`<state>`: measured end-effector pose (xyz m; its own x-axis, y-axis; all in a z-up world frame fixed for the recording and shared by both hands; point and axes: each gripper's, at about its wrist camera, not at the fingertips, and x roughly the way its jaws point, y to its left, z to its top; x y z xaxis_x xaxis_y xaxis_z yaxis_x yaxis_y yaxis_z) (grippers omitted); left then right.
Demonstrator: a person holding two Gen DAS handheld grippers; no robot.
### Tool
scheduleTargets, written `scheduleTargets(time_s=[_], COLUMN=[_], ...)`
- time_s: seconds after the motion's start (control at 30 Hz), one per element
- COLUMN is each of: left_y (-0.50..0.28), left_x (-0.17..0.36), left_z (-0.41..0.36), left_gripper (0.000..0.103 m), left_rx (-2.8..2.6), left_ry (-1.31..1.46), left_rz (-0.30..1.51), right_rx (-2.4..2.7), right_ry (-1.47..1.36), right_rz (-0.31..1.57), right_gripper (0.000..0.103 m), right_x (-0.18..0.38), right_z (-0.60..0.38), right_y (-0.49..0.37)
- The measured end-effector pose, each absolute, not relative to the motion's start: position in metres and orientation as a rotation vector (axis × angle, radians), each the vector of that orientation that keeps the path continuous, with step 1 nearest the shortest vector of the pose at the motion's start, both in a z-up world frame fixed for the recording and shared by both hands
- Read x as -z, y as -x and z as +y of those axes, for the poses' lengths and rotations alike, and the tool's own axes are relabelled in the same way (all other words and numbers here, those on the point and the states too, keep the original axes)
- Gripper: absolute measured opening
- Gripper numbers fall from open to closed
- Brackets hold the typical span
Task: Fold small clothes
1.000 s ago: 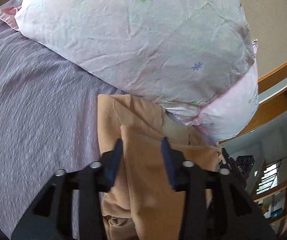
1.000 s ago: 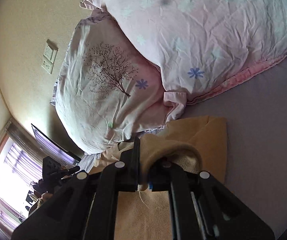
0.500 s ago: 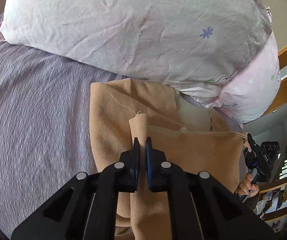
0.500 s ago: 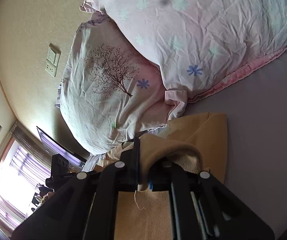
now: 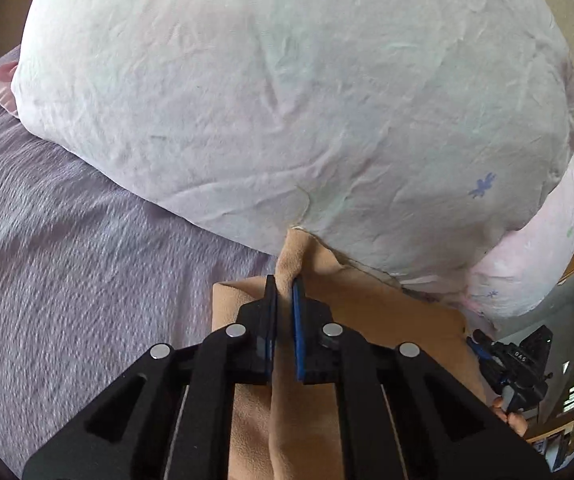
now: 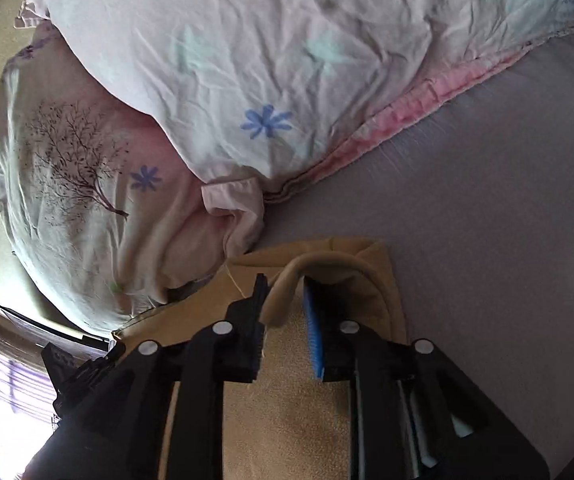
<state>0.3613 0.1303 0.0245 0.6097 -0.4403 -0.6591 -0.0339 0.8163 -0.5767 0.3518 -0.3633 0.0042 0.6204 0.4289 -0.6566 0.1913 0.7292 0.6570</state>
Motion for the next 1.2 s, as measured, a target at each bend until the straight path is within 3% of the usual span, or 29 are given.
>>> scheduleTargets(time_s=[0.03,0.07,0.1,0.13,0.2,0.4,0.5,0.67,0.77,0.8,0.83,1.03,1.2], left_y=[-0.356,-0.350,-0.343,-0.335,-0.316,-0.269,-0.253,-0.249,-0.248,-0.249,-0.249,-0.251,-0.266], left_x=[-0.030,-0.037,-0.044,-0.051,-0.059,-0.034,-0.016,-0.008,-0.006,-0.003,0.001,-0.042,-0.101], left_z=[0.135,0.141,0.147,0.152,0.156,0.150,0.152,0.134,0.127,0.124,0.123,0.099,-0.007], left_gripper=[0.008,0.009,0.017,0.035,0.057,0.058,0.059,0.071,0.068,0.042,0.025,0.022,0.022], left_rx=[0.265,0.267,0.269,0.271,0.282,0.353,0.358,0.381,0.364,0.364,0.373,0.495,0.740], left_ry=[0.611,0.623,0.632,0.635,0.613,0.620,0.652,0.664,0.690,0.712,0.749,0.819,0.699], left_rz=[0.873,0.850,0.825,0.809,0.801,0.956,1.019,1.021,0.993,1.000,1.010,0.902,0.837], right_rx=[-0.132,-0.107,-0.096,-0.106,-0.198,-0.265,-0.270,-0.401,-0.393,-0.390,-0.387,-0.377,-0.341], right_ry=[-0.754,-0.742,-0.735,-0.732,-0.738,-0.606,-0.543,-0.605,-0.647,-0.666,-0.684,-0.761,-0.839], right_rz=[0.880,0.828,0.779,0.743,0.732,0.945,0.847,0.719,0.704,0.708,0.709,0.629,0.554], right_gripper=[0.056,0.069,0.082,0.082,0.082,0.082,0.085,0.093,0.094,0.094,0.094,0.094,0.094], right_x=[-0.012,-0.022,-0.031,-0.039,-0.047,-0.016,-0.024,-0.038,-0.037,-0.036,-0.034,-0.038,-0.043], right_z=[-0.367,-0.371,-0.375,-0.377,-0.375,-0.343,-0.337,-0.343,-0.348,-0.351,-0.355,-0.372,-0.397], right_y=[-0.346,-0.338,-0.330,-0.322,-0.311,-0.294,-0.275,-0.257,-0.254,-0.255,-0.254,-0.250,-0.243])
